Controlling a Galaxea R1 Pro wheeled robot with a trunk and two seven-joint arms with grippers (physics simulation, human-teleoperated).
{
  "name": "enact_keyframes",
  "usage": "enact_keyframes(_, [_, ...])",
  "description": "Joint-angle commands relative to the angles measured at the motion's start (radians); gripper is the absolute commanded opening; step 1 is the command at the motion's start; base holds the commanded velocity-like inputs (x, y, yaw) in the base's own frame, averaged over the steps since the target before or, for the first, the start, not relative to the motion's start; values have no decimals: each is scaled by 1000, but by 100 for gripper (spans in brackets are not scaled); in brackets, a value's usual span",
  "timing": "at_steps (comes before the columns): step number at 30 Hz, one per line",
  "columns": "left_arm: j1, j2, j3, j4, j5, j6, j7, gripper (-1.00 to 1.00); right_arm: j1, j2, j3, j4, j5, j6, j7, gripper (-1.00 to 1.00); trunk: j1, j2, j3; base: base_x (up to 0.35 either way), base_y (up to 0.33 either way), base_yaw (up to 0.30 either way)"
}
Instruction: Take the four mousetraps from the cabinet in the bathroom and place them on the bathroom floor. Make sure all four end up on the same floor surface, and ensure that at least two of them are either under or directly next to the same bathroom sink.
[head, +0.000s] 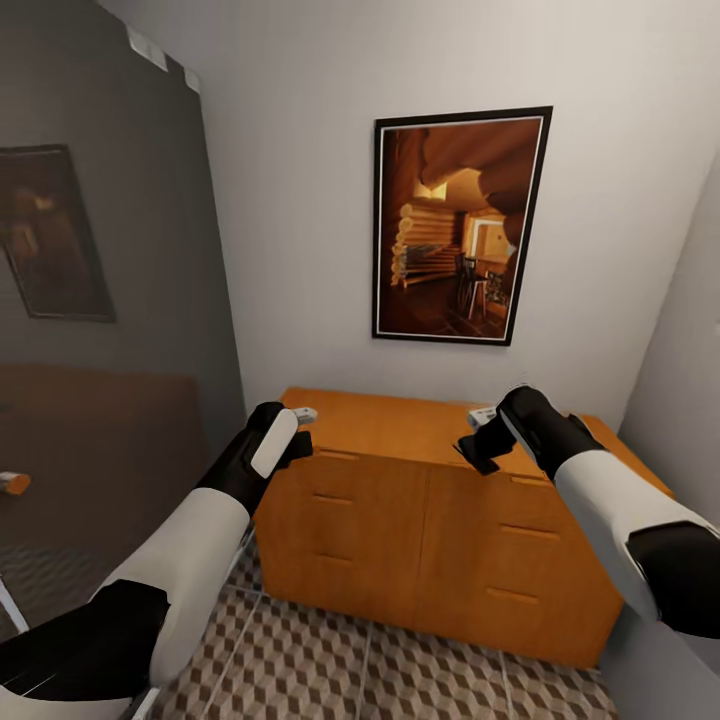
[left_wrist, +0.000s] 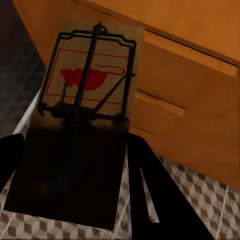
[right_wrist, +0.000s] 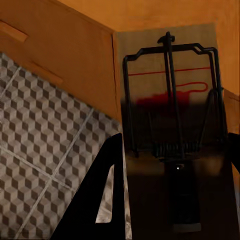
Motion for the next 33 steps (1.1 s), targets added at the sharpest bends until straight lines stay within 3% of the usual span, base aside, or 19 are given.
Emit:
enact_keyframes(1, [-1, 1, -3, -1, 7, 3, 8, -100, -1, 0, 4, 11, 8, -4, 12, -100, -1, -1, -1, -346, 0, 0])
enact_keyframes(15, [-1, 1, -3, 20, 7, 0, 11, -100, -1, 3, 5, 161, 4, -34, 17, -100, -1, -1, -1, -346, 0, 0])
enact_keyframes(17, [2, 4, -4, 26, 7, 0, 11, -100, 0, 4, 5, 213, 4, -64, 16, -100, -1, -1, -1, -346, 0, 0])
enact_keyframes(18, [24, 6, -5, 52, 8, -4, 9, -100, 18, 16, 5, 280, 4, -141, 14, -100, -1, -1, -1, -347, 0, 0])
enact_keyframes(19, [47, 8, -4, 84, 9, -17, 5, -100, 49, 23, 5, 336, 5, -208, 12, -100, -1, -1, -1, -347, 0, 0])
enact_keyframes(22, [97, 11, -4, 249, 11, -152, -2, -100, 160, 30, 5, 464, 6, -363, -6, -100, -1, -1, -1, -347, 0, 0])
enact_keyframes(25, [112, 12, -4, 475, 8, -307, -28, -100, 255, 31, 5, 503, 7, -445, -61, -100, -1, -1, -1, -348, 0, 0])
enact_keyframes(27, [121, 14, -4, 626, 10, -422, -91, -100, 349, 31, 4, 515, 6, -495, -127, -100, -1, -1, -1, -348, 0, 0])
enact_keyframes(29, [178, 29, -4, 687, 9, -487, -177, -100, 445, 30, 3, 520, 5, -556, -188, -100, -1, -1, -1, -348, 0, 0])
enact_keyframes(31, [280, 52, -5, 714, 5, -527, -251, -100, 537, 25, 1, 523, -4, -626, -230, -100, -1, -1, -1, -348, 0, 0])
enact_keyframes(33, [330, 67, -5, 721, 3, -542, -272, -100, 584, 21, 0, 524, -28, -656, -243, -100, -1, -1, -1, -348, 0, 0])
